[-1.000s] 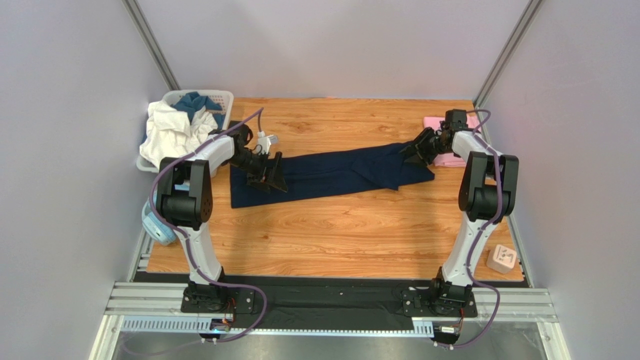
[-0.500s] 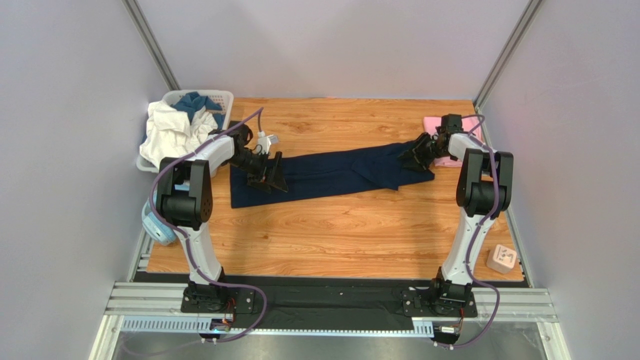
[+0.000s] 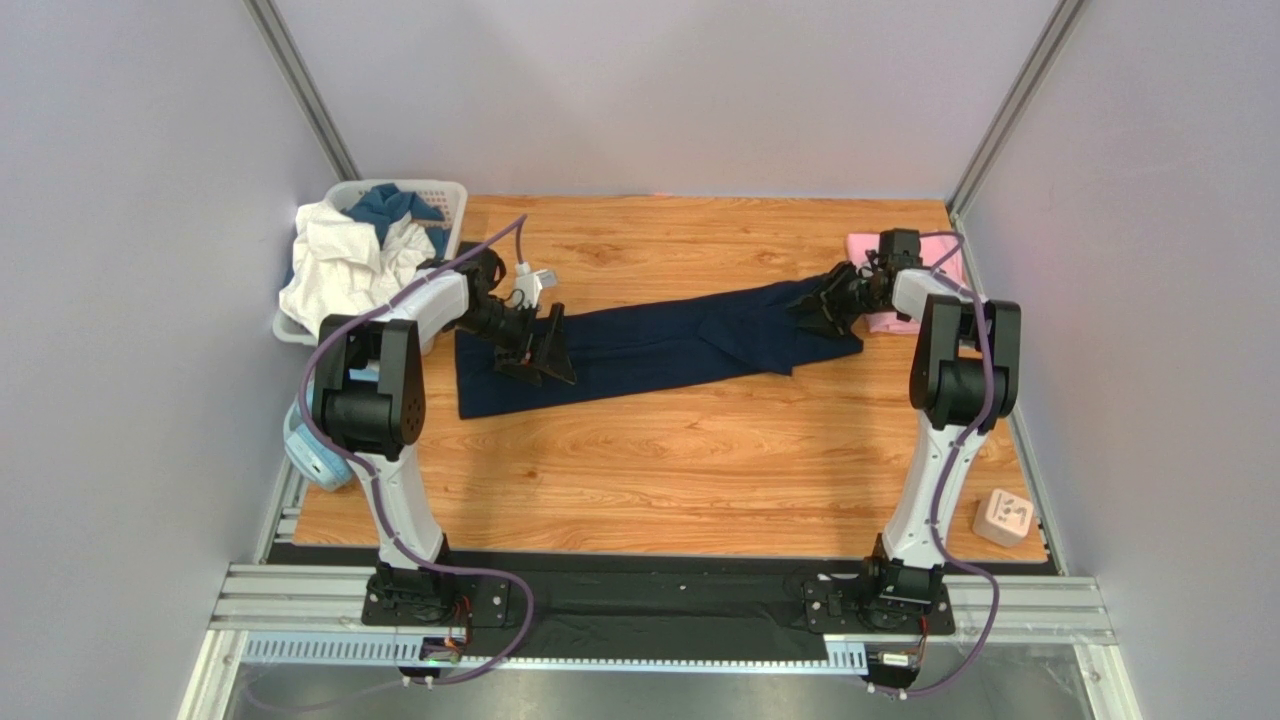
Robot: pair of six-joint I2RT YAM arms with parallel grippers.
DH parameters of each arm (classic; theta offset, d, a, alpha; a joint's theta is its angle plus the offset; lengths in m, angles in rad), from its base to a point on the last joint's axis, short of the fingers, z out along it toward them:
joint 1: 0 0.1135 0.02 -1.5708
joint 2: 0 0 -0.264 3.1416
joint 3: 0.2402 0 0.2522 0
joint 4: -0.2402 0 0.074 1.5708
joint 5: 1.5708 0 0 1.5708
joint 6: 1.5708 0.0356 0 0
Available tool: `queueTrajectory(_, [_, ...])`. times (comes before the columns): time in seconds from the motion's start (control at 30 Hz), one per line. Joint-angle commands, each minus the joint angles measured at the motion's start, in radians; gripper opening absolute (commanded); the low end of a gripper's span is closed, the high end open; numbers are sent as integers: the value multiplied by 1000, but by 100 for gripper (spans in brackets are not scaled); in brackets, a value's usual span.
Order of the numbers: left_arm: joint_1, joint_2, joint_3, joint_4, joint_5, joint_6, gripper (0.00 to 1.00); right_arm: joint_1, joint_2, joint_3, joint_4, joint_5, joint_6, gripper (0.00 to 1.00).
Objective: Fold and stack the t-shirts
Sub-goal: Fold the other side of the tshirt into a rectangle
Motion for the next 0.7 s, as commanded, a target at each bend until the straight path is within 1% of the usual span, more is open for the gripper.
queueTrajectory(0.0, [7, -28, 32, -12, 26, 12, 100, 17, 8, 11, 83, -63, 48, 42])
queueTrajectory(0.17, [7, -28, 35, -12, 26, 13, 100, 20, -22, -24, 119, -72, 67, 41])
queueTrajectory(0.37, [7, -31, 41, -17, 26, 15, 100, 26, 4, -38, 168, -83, 99, 41])
queueTrajectory(0.57, [7, -39, 41, -26, 21, 22, 100, 25, 14, -12, 173, -64, 101, 39])
queueTrajectory(0.67, [7, -36, 43, -29, 21, 24, 100, 20, 37, 34, 162, -66, 99, 39])
